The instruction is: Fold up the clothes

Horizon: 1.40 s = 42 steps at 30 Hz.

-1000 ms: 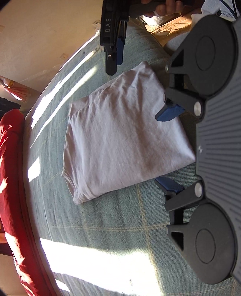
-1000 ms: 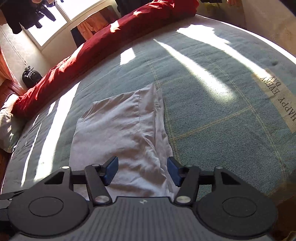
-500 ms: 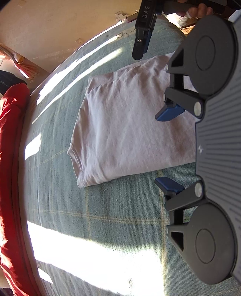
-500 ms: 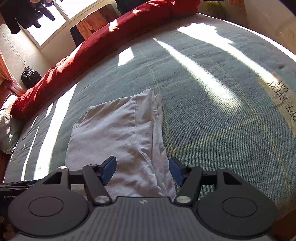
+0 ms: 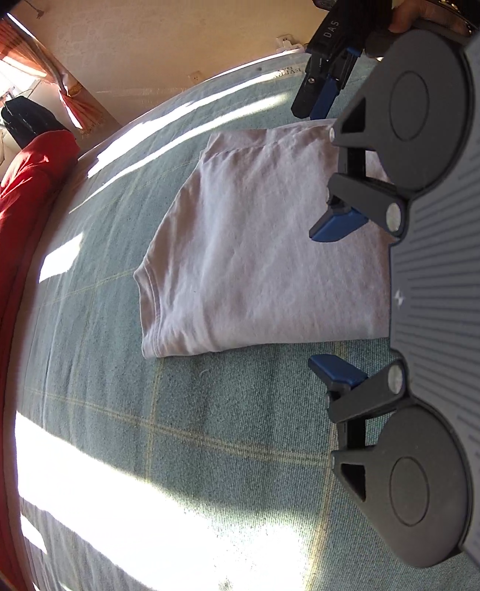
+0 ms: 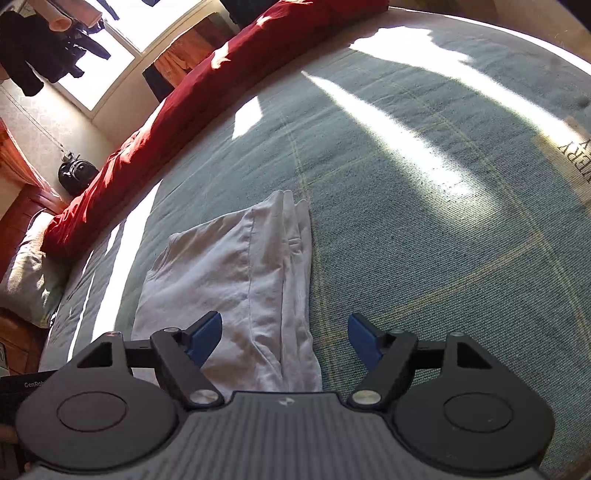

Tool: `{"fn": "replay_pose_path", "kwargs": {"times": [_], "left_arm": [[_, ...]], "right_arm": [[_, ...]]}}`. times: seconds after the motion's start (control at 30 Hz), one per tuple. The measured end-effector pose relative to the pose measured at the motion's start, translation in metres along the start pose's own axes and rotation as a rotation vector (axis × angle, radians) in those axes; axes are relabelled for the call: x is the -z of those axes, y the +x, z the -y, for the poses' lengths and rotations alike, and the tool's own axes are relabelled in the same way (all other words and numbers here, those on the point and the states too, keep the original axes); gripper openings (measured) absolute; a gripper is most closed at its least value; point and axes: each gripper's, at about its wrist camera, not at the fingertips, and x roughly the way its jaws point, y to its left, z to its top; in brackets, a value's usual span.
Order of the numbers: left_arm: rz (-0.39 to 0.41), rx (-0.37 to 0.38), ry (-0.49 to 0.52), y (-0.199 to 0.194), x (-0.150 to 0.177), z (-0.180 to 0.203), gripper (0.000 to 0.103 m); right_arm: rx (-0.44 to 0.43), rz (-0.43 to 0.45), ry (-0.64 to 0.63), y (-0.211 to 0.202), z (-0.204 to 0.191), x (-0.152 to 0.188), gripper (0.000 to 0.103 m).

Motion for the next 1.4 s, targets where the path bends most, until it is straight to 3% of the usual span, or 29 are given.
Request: {"fn": "replay_pose_path", "kwargs": {"times": [0.37,0.67,0.93,1.3,1.4], "left_arm": [[-0.022,0.021,-0.042,0.018,-0.008,-0.012,0.069],[-0.027,0.051,-0.067,0.034,-0.022,-0.016,0.069],[-0.031,0.141,-0.149,0.047,-0.04,-0.026,0.07],[-0.085,0.321,-0.22,0.035,0.006,-0.042,0.071],[-0.095,0.349,-0.237,0.042,0.0,-0.045,0.071]], "right_arm": [[-0.109,0.0,0.091,0.013,0.019,-0.006,0.083],[-0.12,-0.009,0.072,0.032,0.014,-0.025,0.085],[-0.153,-0.014,0.077,0.052,0.011,-0.041,0.088],[-0.278,-0.14,0.148,0.032,0.026,-0.013,0.09],[-0.307,-0.162,0.159,0.035,0.027,-0.011,0.09]]}}
